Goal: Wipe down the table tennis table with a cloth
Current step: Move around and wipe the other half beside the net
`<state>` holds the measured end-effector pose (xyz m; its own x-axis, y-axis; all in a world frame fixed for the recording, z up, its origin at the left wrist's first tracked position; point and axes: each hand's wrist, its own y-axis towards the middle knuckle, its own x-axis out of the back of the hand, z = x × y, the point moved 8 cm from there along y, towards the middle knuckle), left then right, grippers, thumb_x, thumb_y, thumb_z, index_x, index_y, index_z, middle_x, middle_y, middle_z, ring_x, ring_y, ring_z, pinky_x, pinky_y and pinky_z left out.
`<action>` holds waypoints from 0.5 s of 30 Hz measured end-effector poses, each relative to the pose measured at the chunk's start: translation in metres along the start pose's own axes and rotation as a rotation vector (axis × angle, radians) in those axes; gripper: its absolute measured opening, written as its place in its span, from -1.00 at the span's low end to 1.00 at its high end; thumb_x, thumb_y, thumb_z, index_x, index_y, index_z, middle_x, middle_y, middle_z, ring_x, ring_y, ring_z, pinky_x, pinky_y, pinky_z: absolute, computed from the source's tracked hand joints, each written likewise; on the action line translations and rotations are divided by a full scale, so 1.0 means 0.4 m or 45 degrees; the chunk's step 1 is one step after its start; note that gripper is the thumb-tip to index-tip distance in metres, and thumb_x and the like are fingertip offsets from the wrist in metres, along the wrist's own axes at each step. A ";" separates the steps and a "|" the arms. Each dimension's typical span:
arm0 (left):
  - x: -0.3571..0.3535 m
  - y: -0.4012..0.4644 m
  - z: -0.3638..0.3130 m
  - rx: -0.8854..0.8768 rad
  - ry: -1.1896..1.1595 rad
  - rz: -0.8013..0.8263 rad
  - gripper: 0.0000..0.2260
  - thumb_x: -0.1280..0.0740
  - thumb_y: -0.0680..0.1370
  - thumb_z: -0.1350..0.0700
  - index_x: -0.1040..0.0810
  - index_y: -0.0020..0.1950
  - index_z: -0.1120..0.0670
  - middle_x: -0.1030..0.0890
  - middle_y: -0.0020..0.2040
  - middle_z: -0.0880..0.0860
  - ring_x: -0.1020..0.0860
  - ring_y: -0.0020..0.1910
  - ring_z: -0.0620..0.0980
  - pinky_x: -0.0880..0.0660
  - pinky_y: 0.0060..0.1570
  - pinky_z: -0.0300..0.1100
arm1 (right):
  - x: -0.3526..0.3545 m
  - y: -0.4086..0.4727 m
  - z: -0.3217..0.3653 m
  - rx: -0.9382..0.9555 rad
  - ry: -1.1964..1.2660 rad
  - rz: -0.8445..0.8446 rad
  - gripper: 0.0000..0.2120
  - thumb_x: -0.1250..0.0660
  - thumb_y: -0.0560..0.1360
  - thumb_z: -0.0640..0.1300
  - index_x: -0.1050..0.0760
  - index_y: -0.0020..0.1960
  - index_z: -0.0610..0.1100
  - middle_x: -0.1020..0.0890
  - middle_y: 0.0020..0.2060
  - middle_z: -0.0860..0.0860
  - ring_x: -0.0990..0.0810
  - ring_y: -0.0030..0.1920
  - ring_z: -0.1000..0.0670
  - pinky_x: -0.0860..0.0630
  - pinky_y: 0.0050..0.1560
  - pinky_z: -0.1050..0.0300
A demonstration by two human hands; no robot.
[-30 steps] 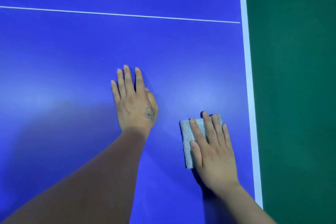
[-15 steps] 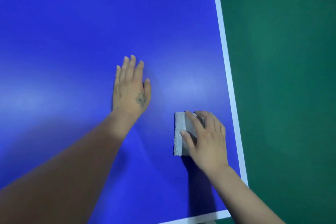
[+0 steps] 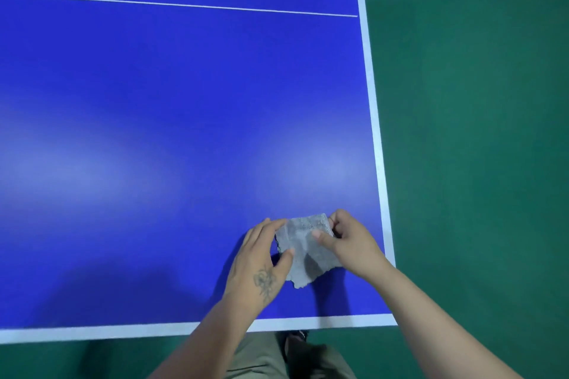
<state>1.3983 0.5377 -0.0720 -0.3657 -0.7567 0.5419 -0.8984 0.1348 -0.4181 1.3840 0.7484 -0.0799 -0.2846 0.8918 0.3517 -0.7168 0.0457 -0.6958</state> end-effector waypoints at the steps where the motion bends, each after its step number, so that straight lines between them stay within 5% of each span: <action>1: -0.003 -0.021 0.006 0.039 -0.030 0.023 -0.48 -0.43 0.64 -0.09 -0.36 0.58 -0.25 -0.40 0.47 -0.37 -0.23 0.53 -0.39 -0.35 0.50 -0.16 | -0.008 -0.030 -0.010 0.014 0.121 0.033 -0.67 -0.50 0.58 0.02 -0.41 -0.03 -0.14 -0.62 -0.25 -0.08 -0.55 -0.25 0.00 -0.49 -0.12 -0.02; 5: 0.006 -0.093 0.000 0.188 -0.387 0.083 -0.29 -0.56 0.48 -0.12 -0.34 0.57 -0.31 -0.43 0.50 -0.35 -0.36 0.51 -0.33 -0.36 0.50 -0.16 | -0.017 -0.144 -0.031 0.075 0.404 0.104 -0.39 -0.56 0.35 0.23 -0.36 -0.04 -0.23 -0.56 -0.25 -0.07 -0.53 -0.19 -0.03 -0.41 -0.12 -0.01; 9: 0.022 -0.157 -0.042 0.326 -0.736 0.122 -0.17 -0.62 0.30 -0.06 -0.39 0.54 -0.18 -0.61 0.39 -0.10 -0.55 0.40 -0.08 -0.50 0.31 -0.21 | -0.018 -0.225 -0.025 0.159 0.571 0.186 -0.37 -0.60 0.36 0.23 -0.42 0.01 -0.25 -0.52 -0.21 -0.08 -0.55 -0.11 -0.08 -0.48 -0.02 -0.12; 15: 0.039 -0.294 -0.118 0.367 -0.895 0.133 -0.42 -0.62 0.48 0.19 -0.50 0.46 0.03 -0.77 0.09 0.14 -0.75 0.08 0.06 -0.64 -0.04 -0.20 | -0.009 -0.328 0.017 0.230 0.715 0.251 -0.35 -0.62 0.40 0.15 -0.45 0.16 -0.31 -0.57 -0.10 -0.22 -0.60 -0.05 -0.16 -0.51 0.07 -0.11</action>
<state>1.4868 0.5403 0.0200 -0.1178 -0.9911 -0.0617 -0.7337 0.1287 -0.6672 1.4750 0.7360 0.0144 -0.0796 0.9785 -0.1902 -0.7954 -0.1773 -0.5796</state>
